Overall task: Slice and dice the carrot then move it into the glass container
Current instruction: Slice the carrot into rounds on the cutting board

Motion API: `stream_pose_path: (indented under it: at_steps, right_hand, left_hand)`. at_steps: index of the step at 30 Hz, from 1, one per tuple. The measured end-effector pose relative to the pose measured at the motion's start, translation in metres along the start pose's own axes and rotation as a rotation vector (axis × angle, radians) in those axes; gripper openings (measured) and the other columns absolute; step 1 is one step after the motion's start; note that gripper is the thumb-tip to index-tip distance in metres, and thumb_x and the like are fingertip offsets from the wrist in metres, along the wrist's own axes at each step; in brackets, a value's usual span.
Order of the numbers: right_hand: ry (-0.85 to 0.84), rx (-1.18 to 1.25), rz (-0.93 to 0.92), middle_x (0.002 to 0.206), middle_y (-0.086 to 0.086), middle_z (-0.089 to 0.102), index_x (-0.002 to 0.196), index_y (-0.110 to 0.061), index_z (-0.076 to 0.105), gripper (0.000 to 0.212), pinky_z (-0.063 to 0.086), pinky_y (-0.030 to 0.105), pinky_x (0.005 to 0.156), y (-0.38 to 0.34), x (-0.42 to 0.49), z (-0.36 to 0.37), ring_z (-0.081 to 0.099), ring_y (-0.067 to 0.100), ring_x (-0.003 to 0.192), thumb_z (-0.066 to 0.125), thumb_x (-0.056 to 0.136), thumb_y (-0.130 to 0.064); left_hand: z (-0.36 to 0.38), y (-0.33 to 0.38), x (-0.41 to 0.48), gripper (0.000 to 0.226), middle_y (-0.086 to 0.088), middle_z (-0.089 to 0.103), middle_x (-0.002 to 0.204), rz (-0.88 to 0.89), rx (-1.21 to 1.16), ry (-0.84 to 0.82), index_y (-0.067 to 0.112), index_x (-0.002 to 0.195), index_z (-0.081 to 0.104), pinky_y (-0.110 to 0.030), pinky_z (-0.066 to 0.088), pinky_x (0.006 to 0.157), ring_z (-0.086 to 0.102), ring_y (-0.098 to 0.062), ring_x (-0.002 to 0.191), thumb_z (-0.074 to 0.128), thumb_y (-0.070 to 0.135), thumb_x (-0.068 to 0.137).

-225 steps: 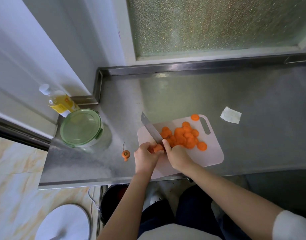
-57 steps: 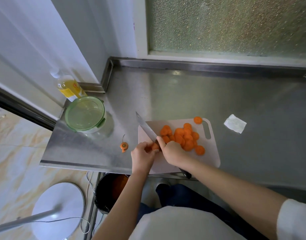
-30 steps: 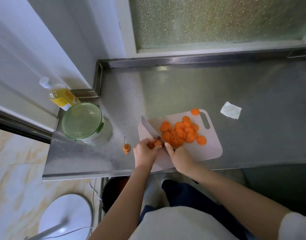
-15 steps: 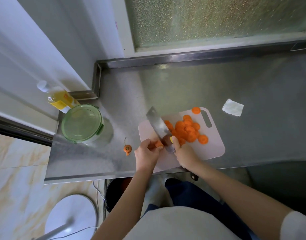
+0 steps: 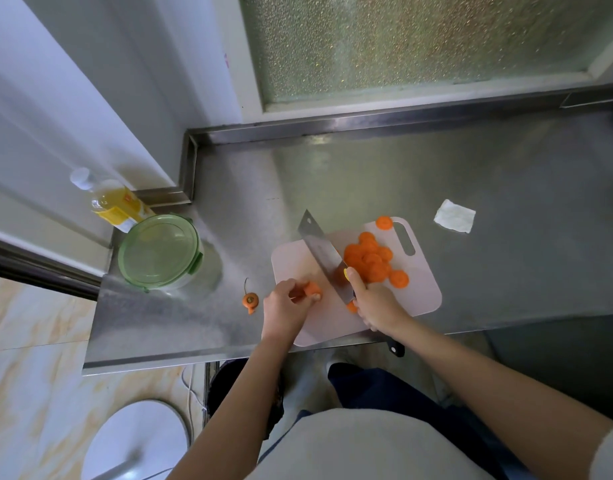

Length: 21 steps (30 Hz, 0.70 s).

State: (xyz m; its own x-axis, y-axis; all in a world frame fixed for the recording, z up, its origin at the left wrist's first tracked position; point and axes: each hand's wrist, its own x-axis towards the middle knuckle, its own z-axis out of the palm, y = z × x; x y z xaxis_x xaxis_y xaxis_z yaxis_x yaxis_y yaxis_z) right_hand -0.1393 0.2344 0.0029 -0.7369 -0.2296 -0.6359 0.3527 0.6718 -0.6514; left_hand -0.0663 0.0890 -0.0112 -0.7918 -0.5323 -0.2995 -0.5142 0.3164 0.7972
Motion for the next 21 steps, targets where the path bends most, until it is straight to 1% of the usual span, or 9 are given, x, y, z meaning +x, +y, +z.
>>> stream_pose_path:
  at_steps: [2,4,7,11,14,17,21]
  right_hand:
    - [-0.011,-0.010,-0.019,0.045,-0.002,0.038,0.049,-0.015,0.036,0.066,0.025,0.021,0.046,-0.004,-0.004,-0.003,0.036,0.011,0.042,0.027,0.095,-0.060]
    - [-0.027,-0.035,-0.045,0.035,-0.007,0.036,0.048,-0.016,0.034,0.066,0.026,0.018,0.041,-0.008,-0.008,-0.005,0.036,0.005,0.031,0.025,0.097,-0.059]
    - [-0.066,-0.069,-0.080,0.027,-0.008,0.032,0.047,-0.017,0.032,0.065,0.024,0.017,0.038,-0.011,-0.012,-0.008,0.035,0.005,0.026,0.024,0.098,-0.057]
    - [-0.075,-0.121,-0.123,0.028,-0.007,0.033,0.047,-0.016,0.035,0.065,0.024,0.018,0.043,-0.012,-0.018,-0.010,0.034,0.005,0.027,0.026,0.098,-0.056]
    - [-0.069,-0.147,-0.152,0.031,-0.007,0.032,0.046,-0.016,0.034,0.066,0.023,0.017,0.041,-0.011,-0.020,-0.010,0.033,0.005,0.027,0.026,0.097,-0.057]
    - [-0.047,-0.190,-0.195,0.038,-0.006,0.032,0.046,-0.016,0.033,0.066,0.023,0.016,0.040,-0.012,-0.021,-0.011,0.031,0.006,0.029,0.026,0.097,-0.056]
    - [-0.067,-0.203,-0.193,0.042,-0.003,0.034,0.046,-0.016,0.033,0.066,0.024,0.016,0.041,-0.013,-0.022,-0.011,0.033,0.006,0.027,0.026,0.098,-0.055]
  left_hand:
    - [0.001,-0.001,0.000,0.021,0.007,0.064,0.095,0.004,0.002,0.016,0.013,0.096,0.069,-0.002,0.039,0.068,0.059,-0.005,0.083,0.076,0.017,0.077]
    - [0.001,0.000,-0.001,0.019,0.006,0.063,0.093,0.001,-0.002,0.036,0.012,0.096,0.069,-0.002,0.039,0.068,0.059,-0.006,0.082,0.075,0.015,0.078]
    - [0.003,0.003,-0.001,0.019,0.006,0.065,0.091,-0.002,-0.031,0.050,0.013,0.097,0.069,-0.009,0.042,0.075,0.060,-0.008,0.085,0.074,0.012,0.079]
    - [0.008,0.006,0.000,0.022,0.004,0.065,0.091,-0.041,-0.081,0.075,0.013,0.099,0.066,-0.017,0.046,0.079,0.061,-0.009,0.086,0.074,0.013,0.079]
    - [0.013,0.008,0.000,0.018,0.004,0.066,0.088,-0.052,-0.093,0.088,0.014,0.094,0.067,-0.022,0.050,0.081,0.062,-0.010,0.085,0.075,0.013,0.077]
    - [0.014,0.008,0.000,0.016,0.007,0.065,0.086,-0.072,-0.102,0.080,0.018,0.090,0.067,-0.023,0.050,0.083,0.061,-0.009,0.085,0.075,0.014,0.077]
    - [0.013,0.009,0.001,0.014,0.006,0.066,0.086,-0.070,-0.073,0.079,0.016,0.090,0.069,-0.023,0.050,0.081,0.062,-0.010,0.084,0.074,0.016,0.077]
